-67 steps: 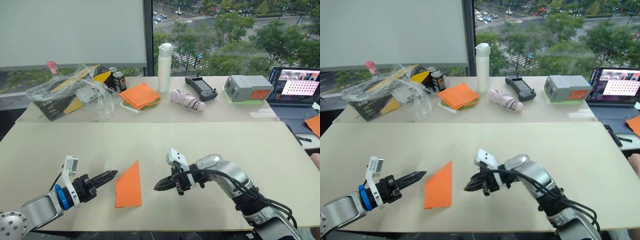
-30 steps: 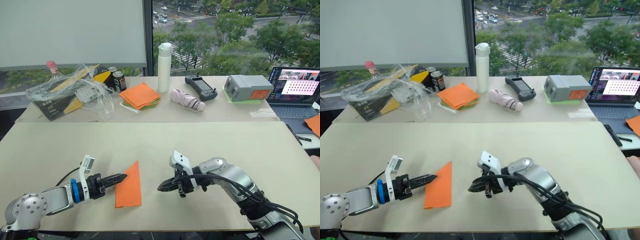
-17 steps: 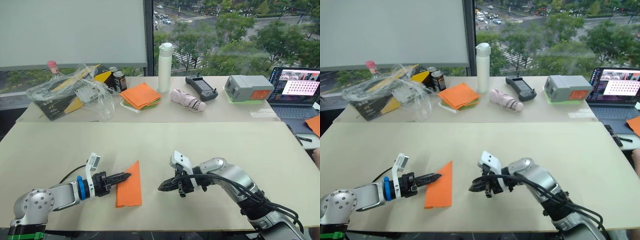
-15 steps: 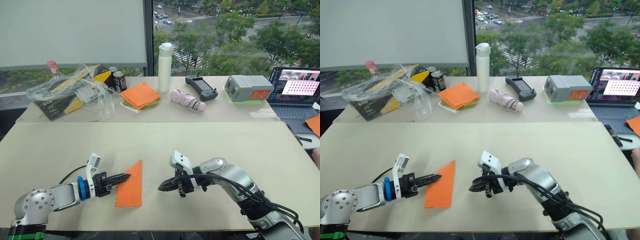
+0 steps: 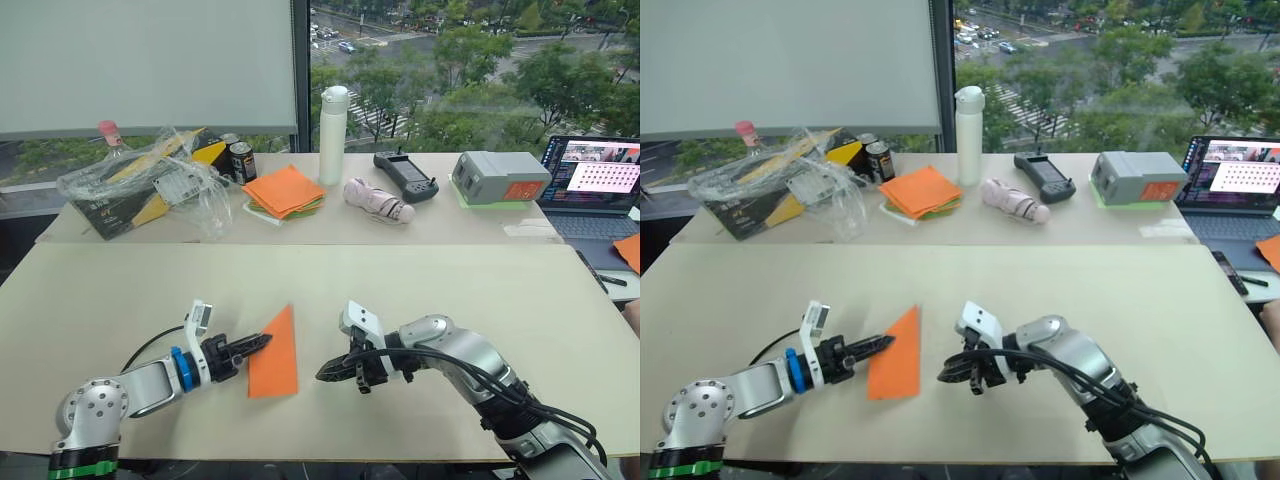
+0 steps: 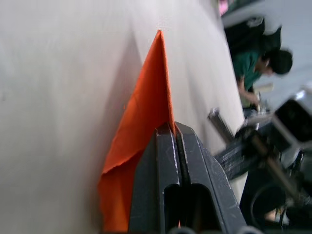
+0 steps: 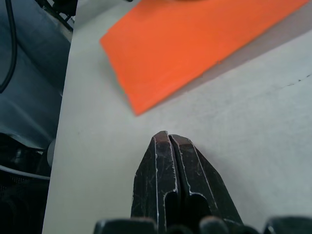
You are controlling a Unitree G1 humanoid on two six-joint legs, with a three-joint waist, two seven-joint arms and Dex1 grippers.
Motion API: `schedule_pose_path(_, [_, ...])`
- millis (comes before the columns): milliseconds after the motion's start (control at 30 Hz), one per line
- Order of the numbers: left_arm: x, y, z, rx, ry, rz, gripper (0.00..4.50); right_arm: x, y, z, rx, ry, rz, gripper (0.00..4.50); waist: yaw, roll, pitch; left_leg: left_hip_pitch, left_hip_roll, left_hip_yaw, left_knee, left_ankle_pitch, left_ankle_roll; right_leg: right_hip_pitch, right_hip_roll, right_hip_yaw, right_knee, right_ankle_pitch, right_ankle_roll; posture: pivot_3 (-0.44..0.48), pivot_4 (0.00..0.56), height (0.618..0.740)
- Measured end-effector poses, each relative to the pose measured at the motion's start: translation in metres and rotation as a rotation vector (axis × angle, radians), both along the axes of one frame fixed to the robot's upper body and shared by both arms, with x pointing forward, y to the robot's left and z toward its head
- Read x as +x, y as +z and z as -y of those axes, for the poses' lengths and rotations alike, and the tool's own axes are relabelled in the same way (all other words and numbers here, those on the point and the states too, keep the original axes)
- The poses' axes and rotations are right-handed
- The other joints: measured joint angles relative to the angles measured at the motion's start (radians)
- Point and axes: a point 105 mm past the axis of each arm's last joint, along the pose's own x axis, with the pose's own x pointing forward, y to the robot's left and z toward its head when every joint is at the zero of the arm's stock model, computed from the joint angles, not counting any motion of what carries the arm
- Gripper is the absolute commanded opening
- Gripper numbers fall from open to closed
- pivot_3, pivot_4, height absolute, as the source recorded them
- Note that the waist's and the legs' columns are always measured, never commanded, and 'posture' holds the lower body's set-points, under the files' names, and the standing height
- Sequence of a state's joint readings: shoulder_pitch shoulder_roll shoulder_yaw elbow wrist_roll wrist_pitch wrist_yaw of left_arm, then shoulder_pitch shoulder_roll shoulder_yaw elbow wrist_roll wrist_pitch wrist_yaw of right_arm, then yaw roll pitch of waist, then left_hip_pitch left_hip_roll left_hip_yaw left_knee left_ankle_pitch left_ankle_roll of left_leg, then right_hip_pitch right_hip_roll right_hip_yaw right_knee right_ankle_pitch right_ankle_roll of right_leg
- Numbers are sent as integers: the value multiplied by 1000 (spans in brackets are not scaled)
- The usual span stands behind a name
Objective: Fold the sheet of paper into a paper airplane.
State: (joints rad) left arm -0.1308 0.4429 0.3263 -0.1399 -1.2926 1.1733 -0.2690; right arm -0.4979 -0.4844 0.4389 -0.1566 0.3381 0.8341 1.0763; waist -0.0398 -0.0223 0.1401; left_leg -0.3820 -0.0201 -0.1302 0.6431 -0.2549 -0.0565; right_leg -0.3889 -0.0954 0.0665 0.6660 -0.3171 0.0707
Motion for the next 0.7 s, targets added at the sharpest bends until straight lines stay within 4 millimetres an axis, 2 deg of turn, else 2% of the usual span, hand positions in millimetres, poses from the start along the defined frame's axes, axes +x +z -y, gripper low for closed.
schedule_pose_path(133, [16, 3, 9, -70, 125, -9, 27, 1, 0, -1, 1, -8, 5, 1, 0, -1, 0, -1, 0, 0, 1, 0, 0, 0, 0, 0, 0, 0, 0, 0, 150, 740])
schedule_pose_path(300, [22, 0, 17, -116, 211, -56, 27, 7, 0, 1, 5, -46, 13, 1, 0, -1, 0, -1, 0, 0, 1, 0, 0, 0, 0, 0, 0, 0, 0, 0, 150, 740])
schedule_pose_path(500, [33, 1, 21, -211, 358, -109, 27, 22, 10, 3, 20, -97, 45, 1, 4, -1, -1, -2, -1, 1, 3, 0, 0, 0, 0, 0, 0, 1, 1, 0, 150, 740])
schedule_pose_path(700, [40, 4, 19, -304, 432, -155, 27, 22, 10, 3, 24, -99, 41, 1, 12, -1, -1, -2, -1, 1, 4, 0, 0, 0, 0, 0, 0, 1, 1, 0, 150, 740])
